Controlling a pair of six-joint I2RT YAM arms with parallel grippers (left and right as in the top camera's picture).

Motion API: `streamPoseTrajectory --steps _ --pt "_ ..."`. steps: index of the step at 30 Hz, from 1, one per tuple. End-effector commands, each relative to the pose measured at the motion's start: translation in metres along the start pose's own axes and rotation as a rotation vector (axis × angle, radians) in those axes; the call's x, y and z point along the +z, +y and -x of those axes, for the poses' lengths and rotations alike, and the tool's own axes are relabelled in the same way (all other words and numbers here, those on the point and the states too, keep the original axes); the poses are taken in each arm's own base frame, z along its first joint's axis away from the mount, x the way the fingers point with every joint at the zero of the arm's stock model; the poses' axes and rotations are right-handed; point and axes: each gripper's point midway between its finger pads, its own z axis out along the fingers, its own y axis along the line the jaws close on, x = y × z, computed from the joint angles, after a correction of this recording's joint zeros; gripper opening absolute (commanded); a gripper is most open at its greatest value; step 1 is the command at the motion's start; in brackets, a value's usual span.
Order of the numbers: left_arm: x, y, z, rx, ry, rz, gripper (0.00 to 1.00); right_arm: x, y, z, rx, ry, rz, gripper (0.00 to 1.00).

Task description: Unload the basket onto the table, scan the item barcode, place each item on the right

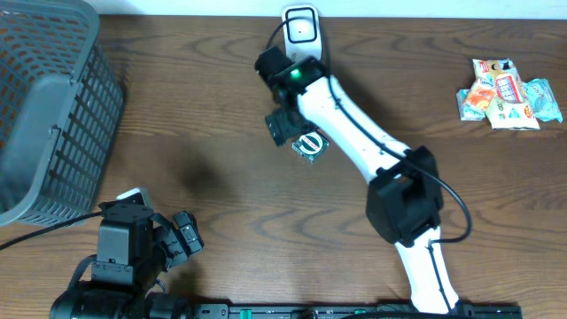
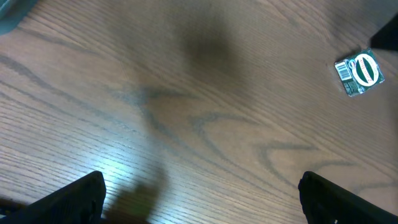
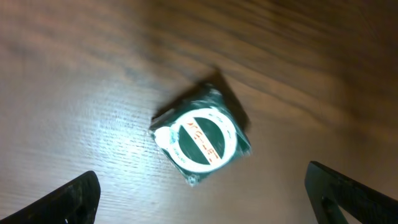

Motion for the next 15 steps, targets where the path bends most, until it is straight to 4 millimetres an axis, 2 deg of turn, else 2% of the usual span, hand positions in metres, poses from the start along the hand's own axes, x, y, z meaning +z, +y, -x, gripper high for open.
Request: streamPoseTrajectory --steps 1,6,7,11,15 --pt "0.0 0.002 0.0 0.0 -0.005 0.009 0.98 -0.02 -0.012 0.01 0.376 -0.037 0.036 0.99" --pt "0.0 0.002 0.0 0.0 -0.005 0.009 0.98 -0.016 -0.013 0.017 0.436 -0.056 0.047 0.99" --pt "0.0 0.002 0.0 0.0 -0.005 0.009 0.98 -0.016 -0.013 0.018 0.448 -0.059 0.051 0.96" --pt "0.0 0.002 0.0 0.0 -0.005 0.009 0.97 -0.014 -0.006 0.014 0.627 -0.026 0.087 0.97" --pt "0.0 0.002 0.0 0.0 -0.005 0.009 0.98 -0.005 -0.003 0.003 0.806 0.027 0.084 0.99"
